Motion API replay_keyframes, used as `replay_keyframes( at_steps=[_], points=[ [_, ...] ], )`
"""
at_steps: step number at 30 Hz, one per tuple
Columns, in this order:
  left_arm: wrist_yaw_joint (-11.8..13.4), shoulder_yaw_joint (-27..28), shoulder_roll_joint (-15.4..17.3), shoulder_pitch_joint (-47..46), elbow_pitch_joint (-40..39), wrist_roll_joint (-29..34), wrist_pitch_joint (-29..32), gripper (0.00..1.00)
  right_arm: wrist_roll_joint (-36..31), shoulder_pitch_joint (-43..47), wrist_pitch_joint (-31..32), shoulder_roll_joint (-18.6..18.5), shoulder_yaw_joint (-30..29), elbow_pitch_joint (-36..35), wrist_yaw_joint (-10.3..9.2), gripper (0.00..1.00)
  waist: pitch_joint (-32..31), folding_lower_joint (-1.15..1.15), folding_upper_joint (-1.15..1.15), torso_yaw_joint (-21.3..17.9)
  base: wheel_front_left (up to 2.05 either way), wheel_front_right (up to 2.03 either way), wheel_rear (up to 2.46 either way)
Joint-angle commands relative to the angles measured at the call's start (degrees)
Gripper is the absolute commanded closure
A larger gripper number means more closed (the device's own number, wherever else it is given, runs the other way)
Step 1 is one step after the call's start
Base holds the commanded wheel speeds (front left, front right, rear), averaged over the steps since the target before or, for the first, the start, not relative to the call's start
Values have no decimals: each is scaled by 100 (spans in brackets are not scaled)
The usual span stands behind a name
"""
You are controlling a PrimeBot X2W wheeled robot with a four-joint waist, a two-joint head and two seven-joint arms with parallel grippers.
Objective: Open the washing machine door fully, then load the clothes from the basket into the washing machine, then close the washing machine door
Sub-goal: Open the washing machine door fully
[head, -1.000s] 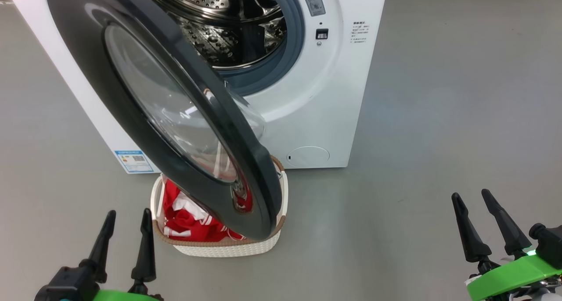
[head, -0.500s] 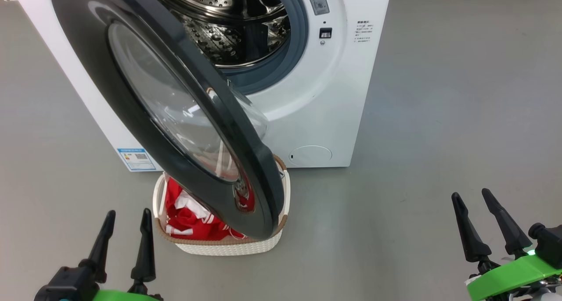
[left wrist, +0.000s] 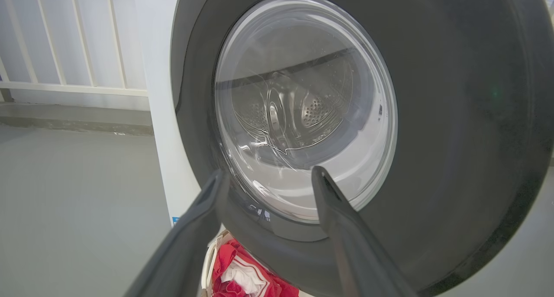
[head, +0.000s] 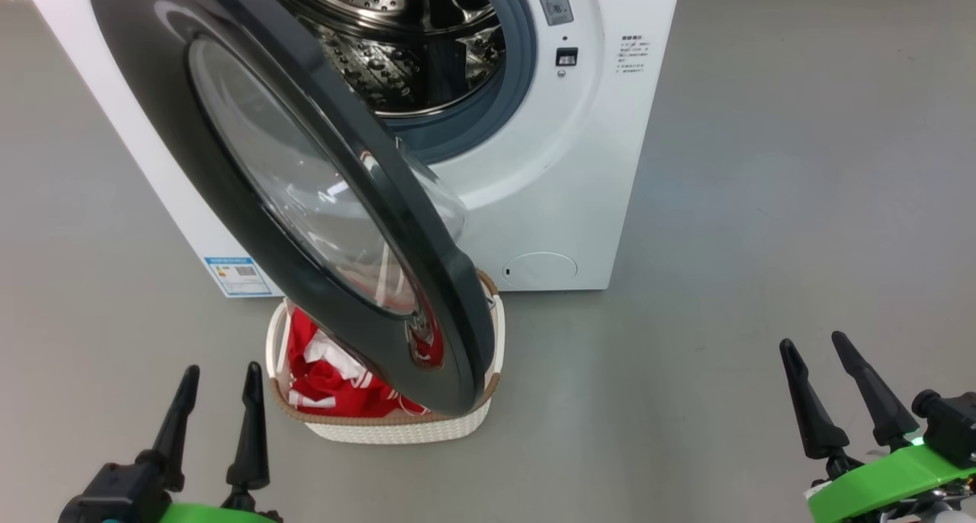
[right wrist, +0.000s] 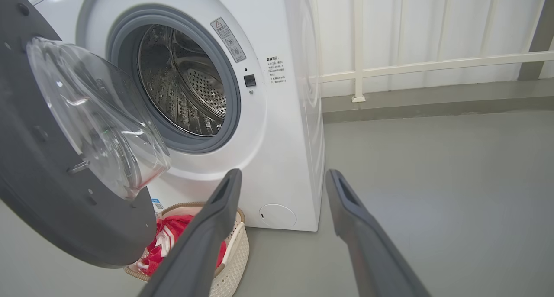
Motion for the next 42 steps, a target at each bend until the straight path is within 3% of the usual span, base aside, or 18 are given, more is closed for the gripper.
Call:
replay_keyframes(
  at_steps=[1, 21, 23, 24, 25, 26, 27, 34, 42],
  points=[
    [-17, 181, 96, -184, -123, 14, -47, 0, -56, -98, -69, -120, 136, -98, 9, 0, -10, 0, 0, -2, 0, 0, 0],
    [-18, 95, 96, -169, -101, 51, -47, 1, -286, -116, -69, -98, 122, 60, 9, 0, -67, 0, 0, 4, 0, 0, 0],
    [-18, 85, 96, -165, -104, 53, -47, 22, -292, -117, -69, -94, 124, 74, 9, 0, -77, 0, 0, 2, 0, 0, 0],
    [-18, 80, 96, -163, -108, 53, -47, 51, -293, -118, -69, -93, 127, 78, 9, 0, -79, 0, 0, 0, 0, 0, 0],
    [-18, 71, 96, -163, -112, 54, -47, 62, -294, -120, -69, -93, 130, 80, 9, 0, -77, 0, 0, -1, 0, 0, 0],
    [-18, 62, 96, -165, -116, 54, -47, 85, -294, -122, -69, -92, 132, 80, 9, 0, -76, 0, 0, -1, 0, 0, 0],
    [-18, 54, 96, -171, -122, 54, -47, 100, -293, -125, -69, -92, 135, 80, 9, 0, -73, 0, 0, -2, 0, 0, 0],
    [-18, 18, 96, -292, -345, 32, -47, 100, -294, -127, -69, -89, 125, 68, 9, 0, -71, 0, 0, -9, 0, 0, 0],
    [-18, -67, 96, -448, -1205, 123, -47, 100, -305, -124, -69, -70, 125, 71, 9, 0, -77, 0, 0, -33, 0, 0, 0]
  ],
)
